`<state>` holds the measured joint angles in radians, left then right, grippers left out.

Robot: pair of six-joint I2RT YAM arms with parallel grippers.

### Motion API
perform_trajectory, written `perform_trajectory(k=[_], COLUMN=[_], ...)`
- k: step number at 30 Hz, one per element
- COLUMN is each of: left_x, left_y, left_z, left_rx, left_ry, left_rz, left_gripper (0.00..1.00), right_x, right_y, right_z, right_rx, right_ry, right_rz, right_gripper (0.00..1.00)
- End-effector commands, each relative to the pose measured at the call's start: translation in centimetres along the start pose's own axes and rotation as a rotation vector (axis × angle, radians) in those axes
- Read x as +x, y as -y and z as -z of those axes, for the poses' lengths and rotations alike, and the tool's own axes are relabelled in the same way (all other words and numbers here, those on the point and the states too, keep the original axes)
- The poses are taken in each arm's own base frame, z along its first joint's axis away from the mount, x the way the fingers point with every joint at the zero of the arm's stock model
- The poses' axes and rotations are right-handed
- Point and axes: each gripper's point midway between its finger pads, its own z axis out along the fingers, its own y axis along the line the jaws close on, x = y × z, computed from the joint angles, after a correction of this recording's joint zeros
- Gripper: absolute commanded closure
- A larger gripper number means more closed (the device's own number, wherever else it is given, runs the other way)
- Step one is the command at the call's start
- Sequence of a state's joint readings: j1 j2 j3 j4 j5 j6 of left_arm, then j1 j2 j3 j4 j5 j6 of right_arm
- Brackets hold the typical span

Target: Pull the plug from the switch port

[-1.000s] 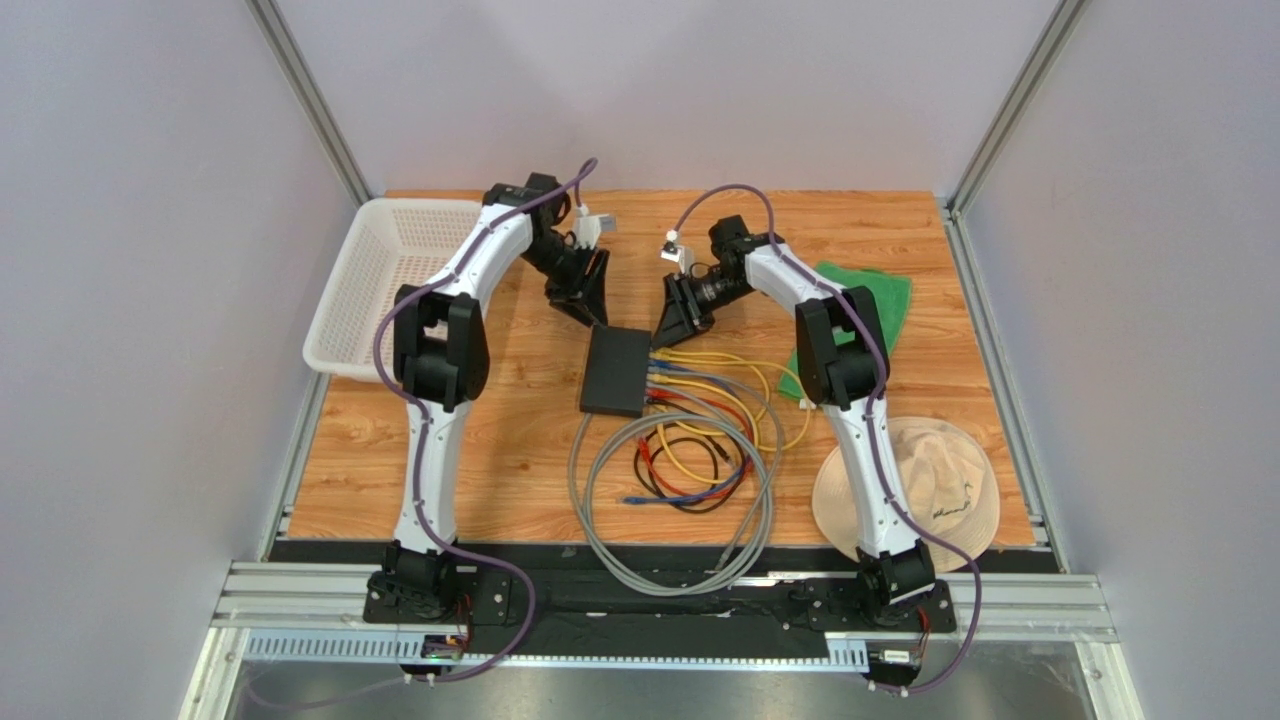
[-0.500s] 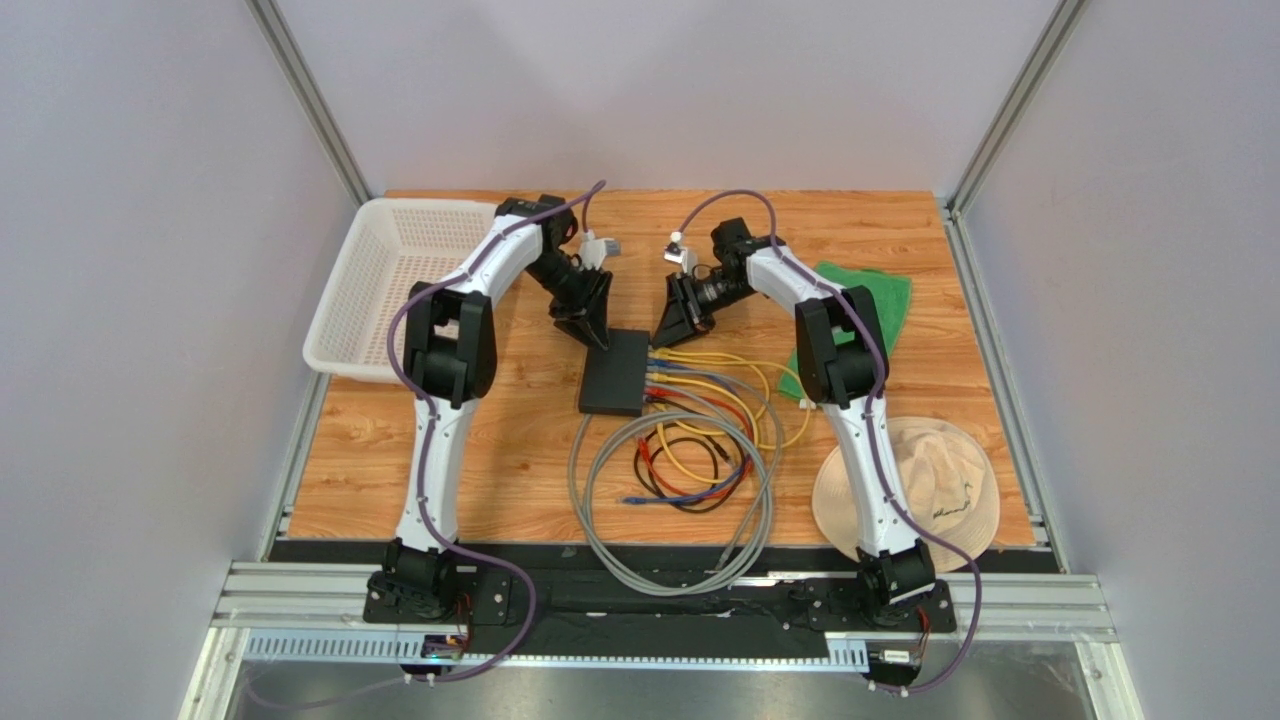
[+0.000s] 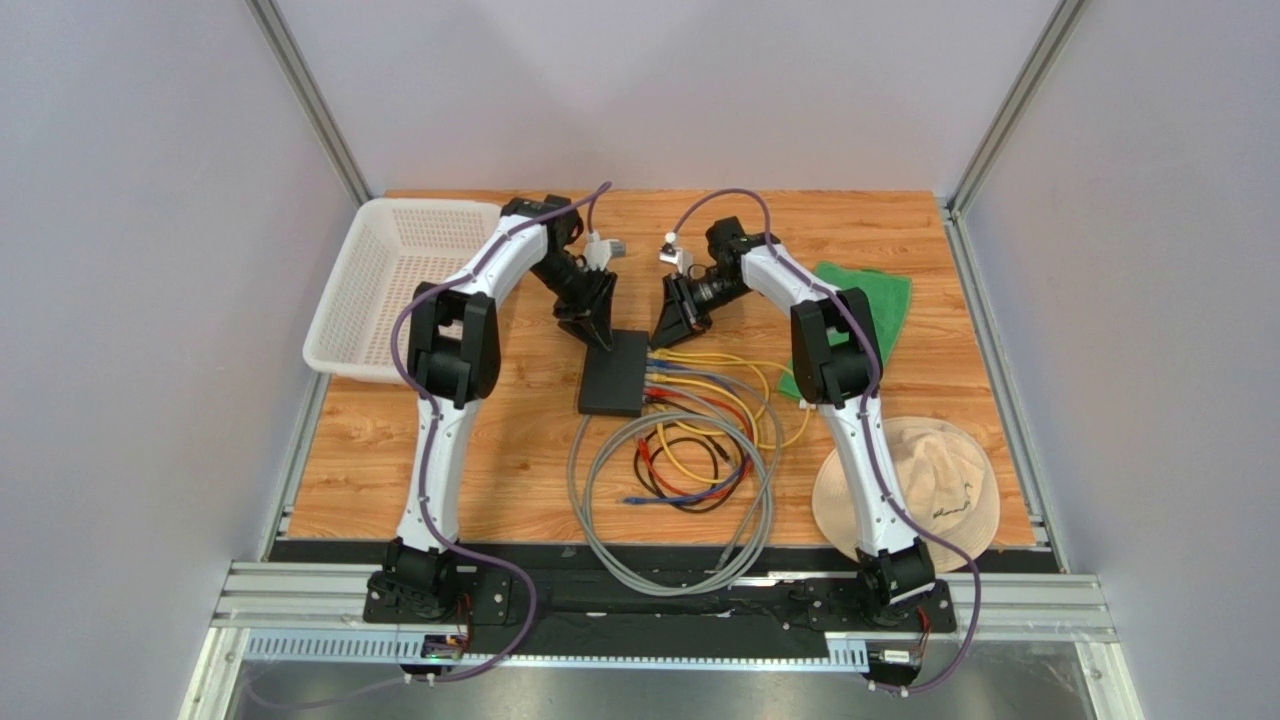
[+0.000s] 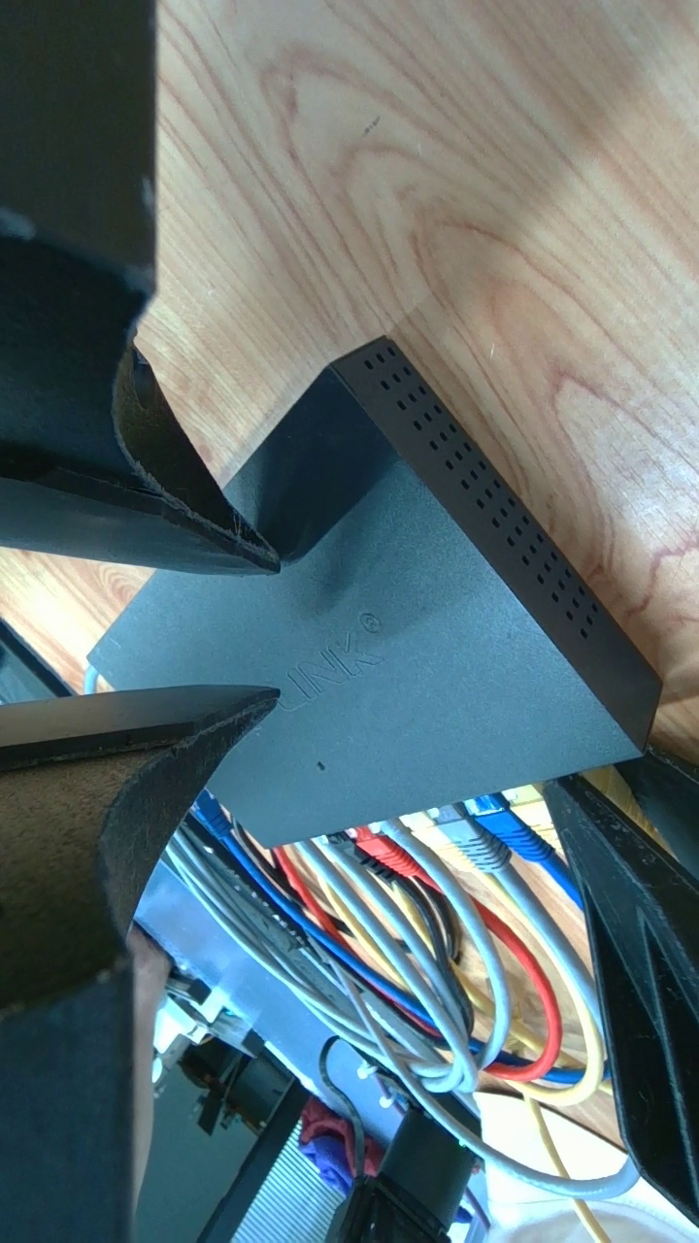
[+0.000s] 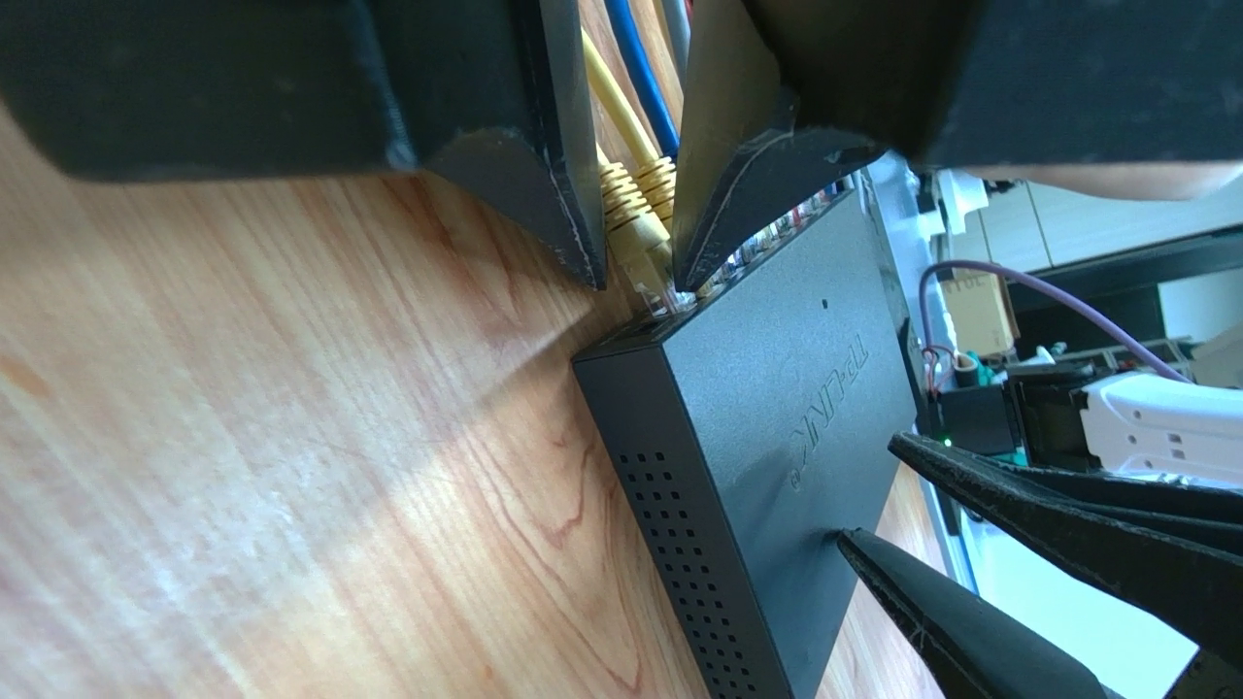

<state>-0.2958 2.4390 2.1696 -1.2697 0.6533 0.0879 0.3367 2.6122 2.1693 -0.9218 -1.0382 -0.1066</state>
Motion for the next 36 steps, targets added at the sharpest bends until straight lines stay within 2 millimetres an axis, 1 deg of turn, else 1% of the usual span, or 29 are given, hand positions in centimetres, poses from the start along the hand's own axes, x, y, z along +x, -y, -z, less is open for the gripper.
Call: perform_trajectory(k=[1, 5, 6, 12, 18, 19, 20, 21, 22, 24, 25, 28, 29, 30, 31, 32, 33, 35, 36], left_x=[0.4, 0.4, 0.4, 0.3, 0.3, 0.1, -0.4, -0.7, -1.3, -2.2, -2.5, -1.5, -0.6, -0.2, 0.6, 0.8, 0.9, 1.2, 1.5], left_y=[-1.5, -1.5, -1.5, -1.5, -1.4, -1.2, -0.8, 0.1, 1.1, 2.7, 3.3, 3.4, 3.2, 3.5, 3.4, 3.4, 3.0, 2.0, 1.0], left_z=[-1.5, -1.8, -1.7, -1.7, -1.6, -1.5, -1.0, -0.4, 1.1, 2.8, 4.3, 4.5, 3.9, 3.5, 2.8, 2.4, 2.1, 1.4, 1.1], left_rx=[-0.05, -0.049, -0.049, -0.048, -0.048, -0.04, -0.036, -0.009, 0.009, 0.067, 0.066, 0.07, 0.083, 0.12, 0.14, 0.145, 0.127, 0.095, 0.049], left_ry=[-0.04, -0.043, -0.04, -0.037, -0.037, -0.033, -0.014, 0.001, 0.042, 0.107, 0.142, 0.129, 0.099, 0.086, 0.06, 0.054, 0.048, 0.025, 0.009], left_rz=[-0.009, -0.01, -0.01, -0.014, -0.019, -0.024, -0.05, -0.061, -0.091, -0.124, -0.134, -0.104, -0.076, -0.057, -0.023, -0.015, -0.004, 0.025, 0.033], left_gripper=[0.57, 0.57, 0.56, 0.56, 0.57, 0.59, 0.6, 0.6, 0.6, 0.6, 0.6, 0.59, 0.59, 0.59, 0.59, 0.59, 0.59, 0.6, 0.6], right_x=[4.6, 4.8, 4.8, 4.8, 4.7, 4.7, 4.6, 4.5, 4.5, 4.5, 4.5, 4.5, 4.4, 4.4, 4.4, 4.4, 4.4, 4.3, 4.3], right_y=[3.0, 2.9, 3.0, 2.9, 3.0, 3.0, 3.0, 3.0, 3.0, 2.8, 2.8, 2.8, 2.6, 2.5, 2.6, 2.4, 2.4, 1.9, 1.8], right_z=[-3.4, -3.4, -3.4, -3.4, -2.8, -2.8, -2.7, -2.6, -2.5, -2.3, -2.3, -2.3, -2.4, -2.5, -2.5, -2.5, -2.5, -2.4, -2.4], right_rx=[0.107, 0.114, 0.116, 0.151, 0.185, 0.188, 0.194, 0.2, 0.203, 0.202, 0.198, 0.192, 0.179, 0.174, 0.169, 0.157, 0.153, 0.13, 0.121], right_ry=[-0.175, -0.195, -0.194, -0.203, -0.206, -0.205, -0.204, -0.202, -0.202, -0.199, -0.2, -0.196, -0.193, -0.192, -0.19, -0.19, -0.189, -0.183, -0.181], right_rz=[0.017, 0.024, 0.026, 0.049, 0.067, 0.07, 0.072, 0.074, 0.077, 0.08, 0.078, 0.072, 0.07, 0.068, 0.064, 0.059, 0.055, 0.044, 0.04], right_gripper=[0.69, 0.73, 0.78, 0.94, 0.98, 0.98, 0.99, 0.99, 0.99, 0.99, 0.99, 1.0, 0.99, 0.98, 0.96, 0.84, 0.78, 0.67, 0.65])
